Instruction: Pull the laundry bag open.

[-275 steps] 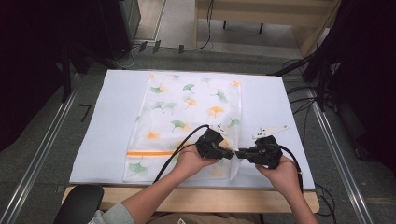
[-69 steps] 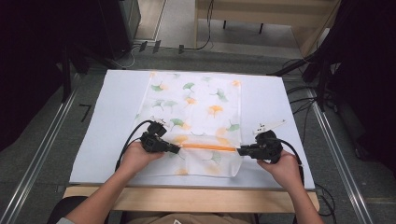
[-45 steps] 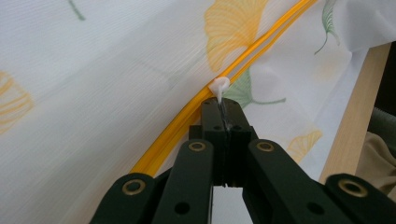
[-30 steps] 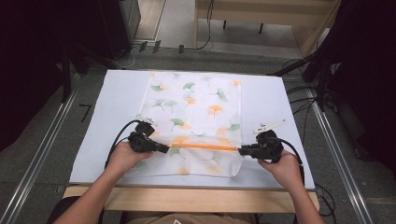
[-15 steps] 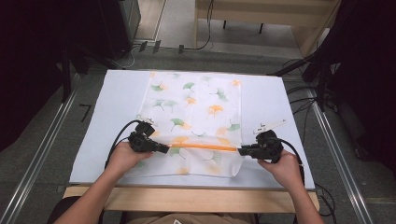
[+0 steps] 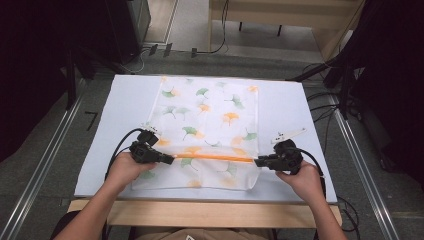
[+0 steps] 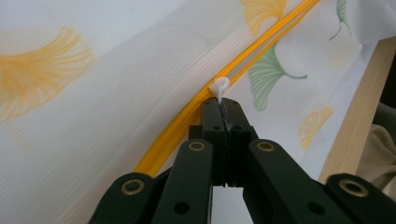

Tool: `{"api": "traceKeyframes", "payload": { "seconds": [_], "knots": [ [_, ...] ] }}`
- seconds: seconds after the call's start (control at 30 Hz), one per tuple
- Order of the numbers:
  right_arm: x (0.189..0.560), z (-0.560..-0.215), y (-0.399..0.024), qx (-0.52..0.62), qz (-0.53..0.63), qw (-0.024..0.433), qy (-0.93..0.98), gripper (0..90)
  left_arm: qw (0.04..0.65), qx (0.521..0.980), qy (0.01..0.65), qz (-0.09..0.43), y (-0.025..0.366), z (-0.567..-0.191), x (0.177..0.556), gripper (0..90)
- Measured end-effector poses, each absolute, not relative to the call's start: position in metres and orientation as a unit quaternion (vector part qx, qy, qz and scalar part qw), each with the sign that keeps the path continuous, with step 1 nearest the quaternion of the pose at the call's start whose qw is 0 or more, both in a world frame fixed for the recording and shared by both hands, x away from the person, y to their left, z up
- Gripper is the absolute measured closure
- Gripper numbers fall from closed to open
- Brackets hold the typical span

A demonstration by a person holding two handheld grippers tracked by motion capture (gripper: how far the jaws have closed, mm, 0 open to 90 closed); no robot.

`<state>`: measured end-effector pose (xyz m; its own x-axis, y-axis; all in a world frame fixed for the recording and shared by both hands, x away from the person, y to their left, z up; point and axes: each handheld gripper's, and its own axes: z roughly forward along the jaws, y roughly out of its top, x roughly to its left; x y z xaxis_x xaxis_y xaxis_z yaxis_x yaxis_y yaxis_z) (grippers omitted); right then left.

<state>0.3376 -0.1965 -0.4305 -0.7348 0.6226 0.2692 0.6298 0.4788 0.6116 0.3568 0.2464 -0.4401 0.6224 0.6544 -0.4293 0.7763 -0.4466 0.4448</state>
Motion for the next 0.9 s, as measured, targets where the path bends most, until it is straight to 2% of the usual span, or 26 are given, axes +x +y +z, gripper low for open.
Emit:
{"api": "traceKeyframes", "payload": {
  "seconds": [0.2, 0.9],
  "knots": [
    [0.338, -0.432, -0.195, -0.361, -0.356, 0.004, -0.862, 83.7, 0.317, 0.834, 0.441, -0.097, 0.266, -0.439, 0.353, 90.0],
    [0.339, -0.432, -0.196, -0.363, -0.351, 0.004, -0.863, 83.7, 0.317, 0.835, 0.439, -0.095, 0.265, -0.439, 0.352, 90.0]
  ]
}}
